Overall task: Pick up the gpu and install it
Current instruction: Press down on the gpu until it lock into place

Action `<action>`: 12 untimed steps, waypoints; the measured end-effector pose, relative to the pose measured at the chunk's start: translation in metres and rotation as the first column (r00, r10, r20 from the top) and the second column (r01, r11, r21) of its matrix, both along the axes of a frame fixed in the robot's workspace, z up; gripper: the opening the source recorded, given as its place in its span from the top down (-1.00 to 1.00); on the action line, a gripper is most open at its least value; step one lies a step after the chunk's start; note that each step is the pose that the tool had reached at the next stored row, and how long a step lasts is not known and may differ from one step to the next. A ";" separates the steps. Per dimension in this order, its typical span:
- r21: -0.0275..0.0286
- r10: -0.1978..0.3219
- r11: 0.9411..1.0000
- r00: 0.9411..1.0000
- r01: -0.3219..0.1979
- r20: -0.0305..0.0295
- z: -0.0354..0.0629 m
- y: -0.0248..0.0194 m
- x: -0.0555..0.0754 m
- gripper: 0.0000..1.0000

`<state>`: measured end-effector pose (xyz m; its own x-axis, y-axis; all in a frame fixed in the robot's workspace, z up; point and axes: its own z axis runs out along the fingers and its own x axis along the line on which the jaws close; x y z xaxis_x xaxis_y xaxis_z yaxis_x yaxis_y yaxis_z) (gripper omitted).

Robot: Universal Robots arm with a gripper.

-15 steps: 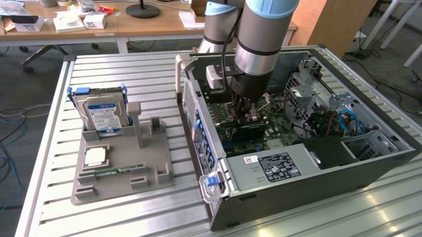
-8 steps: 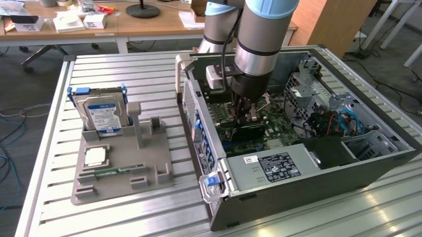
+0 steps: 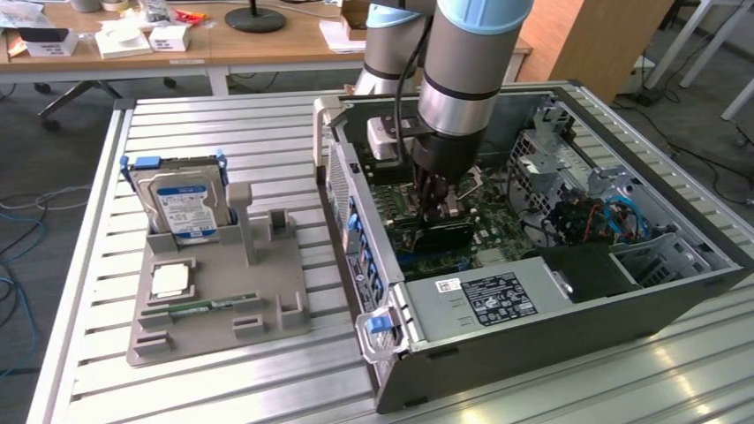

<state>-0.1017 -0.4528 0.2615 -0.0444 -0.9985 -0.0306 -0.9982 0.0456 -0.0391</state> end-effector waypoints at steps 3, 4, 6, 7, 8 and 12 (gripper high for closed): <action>0.000 0.000 1.000 1.000 0.000 0.000 0.0000 0.0000 0.000 0.80; 0.000 0.000 1.000 1.000 0.000 0.000 -0.0002 0.0000 0.000 0.80; -0.001 0.000 1.000 1.000 0.000 0.000 -0.0009 0.0000 0.000 0.80; -0.001 0.000 1.000 1.000 0.000 0.000 -0.0010 -0.0001 0.000 0.80; -0.001 0.000 1.000 1.000 0.000 0.000 -0.0010 -0.0001 0.000 0.80; 0.000 0.000 1.000 1.000 0.000 0.000 -0.0014 0.0000 0.000 0.80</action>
